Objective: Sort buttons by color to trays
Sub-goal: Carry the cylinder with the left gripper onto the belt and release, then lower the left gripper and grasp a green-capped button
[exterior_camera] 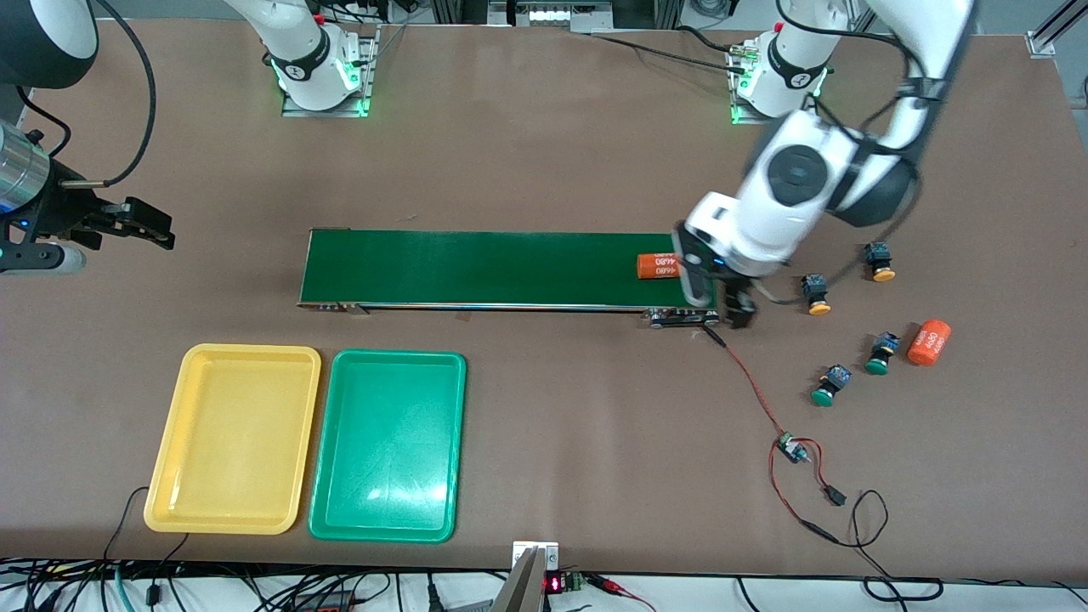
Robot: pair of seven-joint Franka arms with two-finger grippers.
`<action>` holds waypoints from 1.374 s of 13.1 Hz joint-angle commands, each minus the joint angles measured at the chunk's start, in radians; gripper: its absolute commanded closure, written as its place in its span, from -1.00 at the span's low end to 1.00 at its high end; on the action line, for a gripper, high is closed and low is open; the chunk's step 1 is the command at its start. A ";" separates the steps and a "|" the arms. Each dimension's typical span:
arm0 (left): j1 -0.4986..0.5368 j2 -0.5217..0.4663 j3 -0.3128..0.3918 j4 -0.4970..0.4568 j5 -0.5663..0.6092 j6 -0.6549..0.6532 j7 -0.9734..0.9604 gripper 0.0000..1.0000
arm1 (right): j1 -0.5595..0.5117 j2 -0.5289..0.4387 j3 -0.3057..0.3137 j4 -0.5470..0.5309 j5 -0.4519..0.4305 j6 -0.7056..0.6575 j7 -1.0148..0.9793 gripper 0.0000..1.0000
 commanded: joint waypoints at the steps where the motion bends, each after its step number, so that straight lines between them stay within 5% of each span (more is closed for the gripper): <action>1: 0.051 0.050 0.091 0.003 0.010 0.080 0.005 -1.00 | -0.007 0.007 0.004 0.019 0.019 0.002 0.001 -1.00; 7: 0.148 0.156 0.131 0.026 -0.042 0.081 -0.117 -1.00 | -0.008 0.009 0.003 0.019 0.020 0.004 -0.001 -1.00; 12: 0.258 0.368 0.130 0.279 -0.082 0.079 -0.104 -1.00 | -0.011 0.009 0.003 0.019 0.020 0.004 -0.001 -1.00; 18: 0.251 0.455 0.131 0.285 -0.154 0.084 -0.102 -1.00 | -0.010 0.009 0.004 0.019 0.020 0.004 -0.001 -1.00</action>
